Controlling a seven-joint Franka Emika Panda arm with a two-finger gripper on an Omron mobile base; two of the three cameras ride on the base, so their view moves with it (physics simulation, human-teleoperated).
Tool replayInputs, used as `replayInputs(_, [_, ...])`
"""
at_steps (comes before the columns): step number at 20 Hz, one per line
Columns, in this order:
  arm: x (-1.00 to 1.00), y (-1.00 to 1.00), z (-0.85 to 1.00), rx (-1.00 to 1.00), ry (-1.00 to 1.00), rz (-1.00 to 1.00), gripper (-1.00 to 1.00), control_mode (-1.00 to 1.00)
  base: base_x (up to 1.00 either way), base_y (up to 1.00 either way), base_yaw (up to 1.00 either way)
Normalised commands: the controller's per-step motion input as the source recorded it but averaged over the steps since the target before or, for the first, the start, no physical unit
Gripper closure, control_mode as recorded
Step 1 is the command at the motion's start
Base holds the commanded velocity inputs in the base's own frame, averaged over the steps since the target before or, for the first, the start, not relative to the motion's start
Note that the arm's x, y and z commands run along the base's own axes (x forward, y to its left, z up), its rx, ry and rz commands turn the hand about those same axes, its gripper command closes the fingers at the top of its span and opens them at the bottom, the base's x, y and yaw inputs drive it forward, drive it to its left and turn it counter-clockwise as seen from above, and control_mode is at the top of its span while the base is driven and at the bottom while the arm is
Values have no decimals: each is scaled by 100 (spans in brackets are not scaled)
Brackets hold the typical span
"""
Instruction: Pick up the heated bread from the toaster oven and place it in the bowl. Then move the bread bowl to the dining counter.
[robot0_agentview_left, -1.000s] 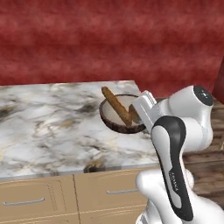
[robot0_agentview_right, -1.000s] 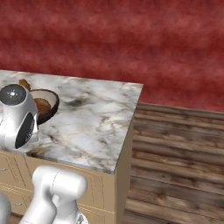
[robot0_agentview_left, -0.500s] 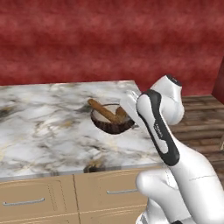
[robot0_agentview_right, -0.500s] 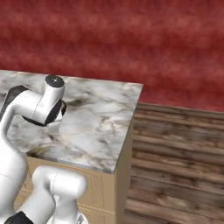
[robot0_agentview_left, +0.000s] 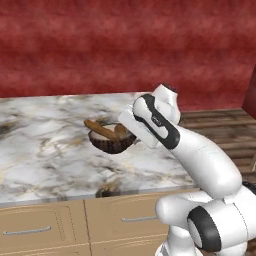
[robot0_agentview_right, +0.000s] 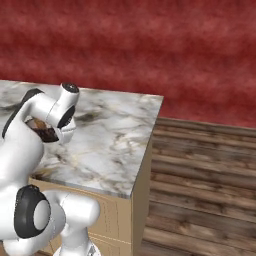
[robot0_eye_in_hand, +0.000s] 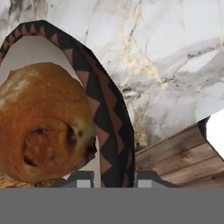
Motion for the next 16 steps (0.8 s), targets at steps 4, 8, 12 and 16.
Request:
replayInputs(4, [83,54,-48,1,0,0,100,-100,0,0,0])
replayInputs(8, [79,52,-58,0,-1,1,100,-100,0,0,0])
replayInputs(12, [68,46,-58,-2,0,0,100,-100,0,0,0])
replayInputs(16, [38,33,-66,-1,0,0,100,-100,0,0,0])
